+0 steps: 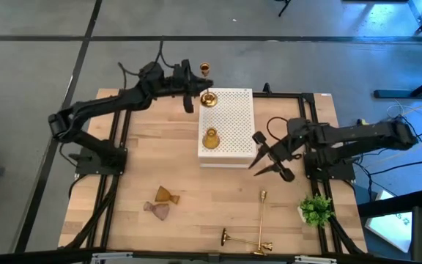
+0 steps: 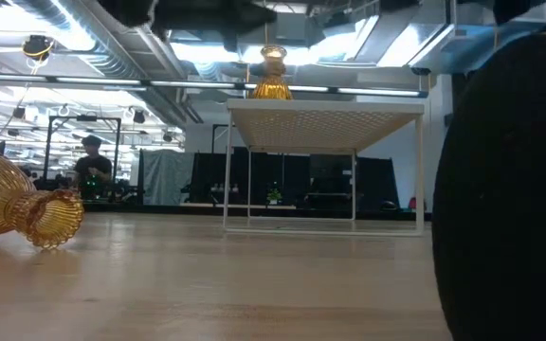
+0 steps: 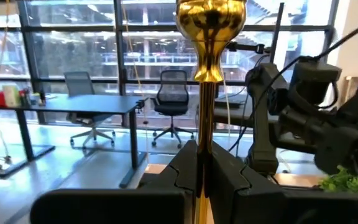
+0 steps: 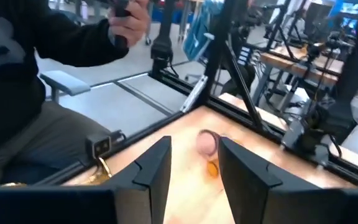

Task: Pick & Place candle stick holders
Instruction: Put the top gold candle holder on the shelf

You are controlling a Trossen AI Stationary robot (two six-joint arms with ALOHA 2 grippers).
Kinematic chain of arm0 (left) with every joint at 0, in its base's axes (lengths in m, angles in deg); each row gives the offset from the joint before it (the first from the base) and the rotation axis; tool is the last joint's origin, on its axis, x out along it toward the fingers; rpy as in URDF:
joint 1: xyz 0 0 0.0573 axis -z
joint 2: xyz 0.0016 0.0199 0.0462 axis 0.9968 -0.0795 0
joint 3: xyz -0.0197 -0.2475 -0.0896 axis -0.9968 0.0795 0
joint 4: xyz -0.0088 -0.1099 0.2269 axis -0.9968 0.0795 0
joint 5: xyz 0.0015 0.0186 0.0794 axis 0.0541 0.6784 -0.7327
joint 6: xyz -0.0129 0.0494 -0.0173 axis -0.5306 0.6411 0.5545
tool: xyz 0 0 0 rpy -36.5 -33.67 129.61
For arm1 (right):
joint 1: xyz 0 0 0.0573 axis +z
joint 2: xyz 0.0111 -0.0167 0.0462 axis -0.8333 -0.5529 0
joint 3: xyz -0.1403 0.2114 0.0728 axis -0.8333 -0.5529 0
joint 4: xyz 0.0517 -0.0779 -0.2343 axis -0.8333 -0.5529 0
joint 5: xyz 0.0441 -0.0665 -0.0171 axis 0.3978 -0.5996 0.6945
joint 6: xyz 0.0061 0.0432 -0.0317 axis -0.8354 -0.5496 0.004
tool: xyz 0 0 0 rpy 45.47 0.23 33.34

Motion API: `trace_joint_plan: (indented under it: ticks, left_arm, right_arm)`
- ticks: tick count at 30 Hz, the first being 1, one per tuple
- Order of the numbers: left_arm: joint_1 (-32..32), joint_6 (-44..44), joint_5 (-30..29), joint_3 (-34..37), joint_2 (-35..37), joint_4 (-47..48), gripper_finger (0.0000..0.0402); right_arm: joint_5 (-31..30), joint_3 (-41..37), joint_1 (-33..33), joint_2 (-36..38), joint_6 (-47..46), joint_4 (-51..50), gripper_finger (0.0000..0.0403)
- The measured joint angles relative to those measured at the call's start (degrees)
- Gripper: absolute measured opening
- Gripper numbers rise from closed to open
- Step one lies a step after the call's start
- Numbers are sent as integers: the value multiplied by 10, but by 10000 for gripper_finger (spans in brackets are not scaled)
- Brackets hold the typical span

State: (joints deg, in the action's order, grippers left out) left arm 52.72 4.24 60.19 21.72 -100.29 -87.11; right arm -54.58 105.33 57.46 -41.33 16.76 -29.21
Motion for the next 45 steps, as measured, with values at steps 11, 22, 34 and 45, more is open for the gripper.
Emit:
trace_joint_plan:
  ticks: [11, 22, 34, 45]
  left_arm:
    - [-43, -28, -8, 0, -102, -61, 11]
    - [12, 15, -92, 3, -124, -48, 11]
    - [67, 23, -133, 10, -108, -10, 11]
    - [65, 8, -196, 167, -21, -192, 11]
  right_arm:
    - [178, -59, -165, 5, -87, 126, 133]
    - [177, -59, -162, 5, -73, 72, 133]
    - [176, -59, -120, 8, -72, 34, 133]
    - [167, -59, -96, 81, -16, -49, 133]
